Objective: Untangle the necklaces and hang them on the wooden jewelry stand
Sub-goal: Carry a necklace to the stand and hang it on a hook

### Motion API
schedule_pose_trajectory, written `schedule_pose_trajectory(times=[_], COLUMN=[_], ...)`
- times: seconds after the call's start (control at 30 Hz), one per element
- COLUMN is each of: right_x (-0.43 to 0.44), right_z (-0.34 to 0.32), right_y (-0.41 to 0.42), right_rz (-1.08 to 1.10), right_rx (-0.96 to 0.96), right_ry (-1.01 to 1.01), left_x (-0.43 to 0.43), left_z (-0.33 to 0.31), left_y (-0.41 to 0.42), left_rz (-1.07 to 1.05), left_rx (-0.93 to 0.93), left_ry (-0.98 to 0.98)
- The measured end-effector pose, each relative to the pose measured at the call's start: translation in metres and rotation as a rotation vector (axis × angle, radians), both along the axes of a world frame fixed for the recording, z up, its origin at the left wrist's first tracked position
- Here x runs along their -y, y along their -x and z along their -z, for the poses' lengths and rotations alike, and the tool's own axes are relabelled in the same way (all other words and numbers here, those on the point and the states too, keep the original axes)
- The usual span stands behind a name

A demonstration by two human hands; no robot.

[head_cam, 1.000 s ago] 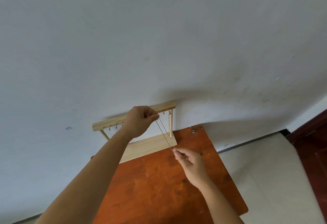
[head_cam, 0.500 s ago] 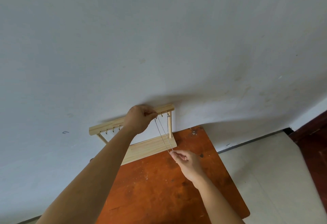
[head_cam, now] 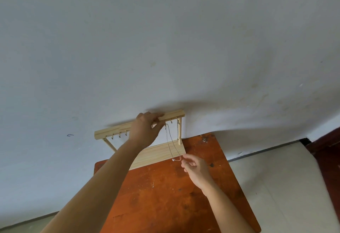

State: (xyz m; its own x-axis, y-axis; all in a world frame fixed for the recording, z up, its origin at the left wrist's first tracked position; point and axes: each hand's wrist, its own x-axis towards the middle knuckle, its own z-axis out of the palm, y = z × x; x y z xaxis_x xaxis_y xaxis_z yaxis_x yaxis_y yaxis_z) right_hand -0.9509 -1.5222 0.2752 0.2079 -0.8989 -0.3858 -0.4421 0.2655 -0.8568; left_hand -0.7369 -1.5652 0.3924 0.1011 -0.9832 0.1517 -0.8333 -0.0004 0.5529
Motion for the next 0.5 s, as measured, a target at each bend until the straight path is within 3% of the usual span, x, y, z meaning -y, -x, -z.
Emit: schedule_pose_trajectory(times=[0.23,0.37,0.5], right_x=[-0.015,-0.036,-0.054], right_z=[-0.048,-0.066,-0.056], right_y=[0.022,0.022,0.011], right_rz=[-0.082,-0.068,-0.205], right_rx=[-0.109,-0.033,-0.013], right_ry=[0.236,0.293,0.303], left_x=[-0.074,-0.144,-0.212], left_z=[-0.021,-0.004,0.039], left_y=[0.009,0.027,0.033], left_rz=[-0.203,-0.454,-0.685], left_rx=[-0.093,-0.373,-0.458], left_ry=[0.250,0.098,-0.066])
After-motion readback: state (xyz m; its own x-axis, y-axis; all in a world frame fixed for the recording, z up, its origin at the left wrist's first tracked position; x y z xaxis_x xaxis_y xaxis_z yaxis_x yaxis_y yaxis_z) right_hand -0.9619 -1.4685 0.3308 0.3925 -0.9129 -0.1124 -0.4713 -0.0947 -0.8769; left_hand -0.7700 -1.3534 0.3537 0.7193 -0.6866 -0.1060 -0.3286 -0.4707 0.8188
